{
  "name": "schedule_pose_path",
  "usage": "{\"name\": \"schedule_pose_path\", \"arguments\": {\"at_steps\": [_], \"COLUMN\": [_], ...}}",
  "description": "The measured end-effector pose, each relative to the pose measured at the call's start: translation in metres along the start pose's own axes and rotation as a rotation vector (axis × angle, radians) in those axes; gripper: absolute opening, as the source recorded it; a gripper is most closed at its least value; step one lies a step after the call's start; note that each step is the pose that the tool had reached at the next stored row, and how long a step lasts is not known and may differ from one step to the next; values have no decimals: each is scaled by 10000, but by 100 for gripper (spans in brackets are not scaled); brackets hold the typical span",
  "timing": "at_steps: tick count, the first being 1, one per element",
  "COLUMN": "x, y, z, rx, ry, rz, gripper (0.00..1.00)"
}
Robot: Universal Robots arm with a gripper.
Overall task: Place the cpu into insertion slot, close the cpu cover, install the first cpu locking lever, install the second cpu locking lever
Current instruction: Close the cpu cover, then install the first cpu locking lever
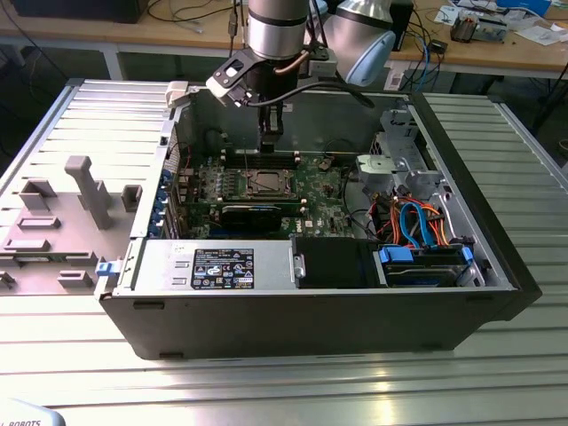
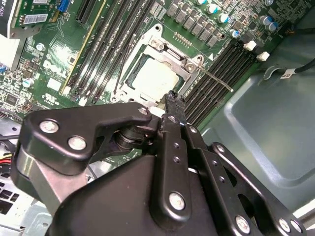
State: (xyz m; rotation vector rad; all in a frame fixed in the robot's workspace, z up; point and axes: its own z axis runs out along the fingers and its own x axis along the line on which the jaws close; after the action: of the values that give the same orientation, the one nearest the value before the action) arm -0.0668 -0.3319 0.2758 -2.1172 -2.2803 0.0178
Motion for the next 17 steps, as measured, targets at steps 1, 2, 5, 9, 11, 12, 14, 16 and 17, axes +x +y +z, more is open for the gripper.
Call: {"name": "schedule_pose_path", "arguments": {"at_steps": [1, 2, 5, 9, 11, 12, 14, 16, 17], "x": [0, 0, 0, -1, 0, 0, 0, 0, 0], "y": [0, 0, 0, 0, 0, 0, 0, 0, 0], "z": [-1, -1, -1, -2, -2, -2, -2, -2, -2], "rx": [2, 2, 1, 5, 6, 6, 8, 9, 10], "ry": [-1, -1, -1, -7, -9, -11, -14, -16, -18], "rz": [0, 0, 0, -159, -260, -316, -421, -529, -578], "gripper": [11, 11, 11, 11, 11, 11, 11, 11, 11]}}
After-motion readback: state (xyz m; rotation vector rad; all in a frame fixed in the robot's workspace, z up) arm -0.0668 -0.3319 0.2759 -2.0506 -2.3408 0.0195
